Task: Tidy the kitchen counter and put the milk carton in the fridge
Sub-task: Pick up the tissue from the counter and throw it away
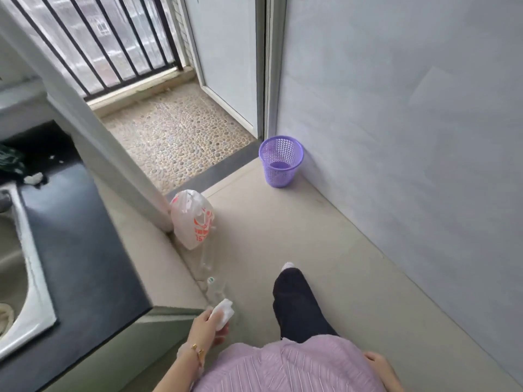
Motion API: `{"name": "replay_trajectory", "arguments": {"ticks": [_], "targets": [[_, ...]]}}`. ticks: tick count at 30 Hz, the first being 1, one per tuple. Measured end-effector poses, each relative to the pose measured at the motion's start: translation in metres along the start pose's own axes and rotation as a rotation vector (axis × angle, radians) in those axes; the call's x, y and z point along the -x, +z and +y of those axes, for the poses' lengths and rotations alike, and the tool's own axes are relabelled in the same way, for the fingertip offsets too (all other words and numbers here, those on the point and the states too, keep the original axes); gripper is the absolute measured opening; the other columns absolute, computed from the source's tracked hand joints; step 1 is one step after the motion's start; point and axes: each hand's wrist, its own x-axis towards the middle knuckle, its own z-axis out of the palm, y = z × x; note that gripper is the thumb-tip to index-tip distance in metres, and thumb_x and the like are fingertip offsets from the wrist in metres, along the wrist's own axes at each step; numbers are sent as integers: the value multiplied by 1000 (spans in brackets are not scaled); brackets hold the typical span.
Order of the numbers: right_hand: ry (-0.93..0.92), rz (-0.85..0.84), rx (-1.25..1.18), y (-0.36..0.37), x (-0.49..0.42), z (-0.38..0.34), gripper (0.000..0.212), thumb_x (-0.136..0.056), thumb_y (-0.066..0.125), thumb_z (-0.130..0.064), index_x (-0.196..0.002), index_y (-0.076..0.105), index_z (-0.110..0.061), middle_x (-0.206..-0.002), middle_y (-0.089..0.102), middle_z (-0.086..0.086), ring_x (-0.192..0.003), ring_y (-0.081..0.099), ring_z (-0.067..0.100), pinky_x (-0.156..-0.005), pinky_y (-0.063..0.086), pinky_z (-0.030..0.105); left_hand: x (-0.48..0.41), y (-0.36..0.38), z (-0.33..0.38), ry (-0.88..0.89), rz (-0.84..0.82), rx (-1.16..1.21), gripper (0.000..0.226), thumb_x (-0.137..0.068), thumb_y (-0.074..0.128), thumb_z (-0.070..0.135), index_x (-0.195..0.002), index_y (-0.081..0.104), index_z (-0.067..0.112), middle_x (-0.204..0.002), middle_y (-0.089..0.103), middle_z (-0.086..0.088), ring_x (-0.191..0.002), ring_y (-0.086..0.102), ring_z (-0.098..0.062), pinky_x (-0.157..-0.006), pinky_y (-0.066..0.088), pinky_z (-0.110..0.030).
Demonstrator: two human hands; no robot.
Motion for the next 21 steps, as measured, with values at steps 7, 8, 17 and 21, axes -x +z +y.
{"name": "replay_trajectory", "arguments": {"ticks": [7,8,17,21], "targets": [[-142,-38,40,-50,-96,-212,22,-92,45,-8,-84,64,-3,-66,61,8,-57,52,16,-51,37,24,-70,55,129,-36,42,62,26,-81,61,31,-78,58,6,-70,55,-10,-62,52,-21,-57,43,-27],[-189,-38,45,-56,-104,-244,22,-92,44,-9,-83,64,-7,-69,61,7,-59,54,16,-53,39,23,-81,60,145,-20,47,47,31,-81,60,32,-80,59,1,-70,57,-11,-63,54,-22,-59,45,-29],[-284,-43,-11,-81,-174,-409,25,-90,42,-8,-78,62,-15,-76,64,7,-66,59,17,-59,43,25,-180,95,272,-46,74,23,38,-84,60,30,-87,61,-8,-67,59,-13,-63,55,-24,-62,45,-32],[-163,-28,-13,-86,-214,-434,24,-92,42,-6,-81,63,-9,-71,62,8,-59,56,17,-49,41,17,-239,114,351,-41,41,10,34,-86,58,31,-80,62,-3,-63,58,-10,-58,56,-23,-57,46,-29]]}}
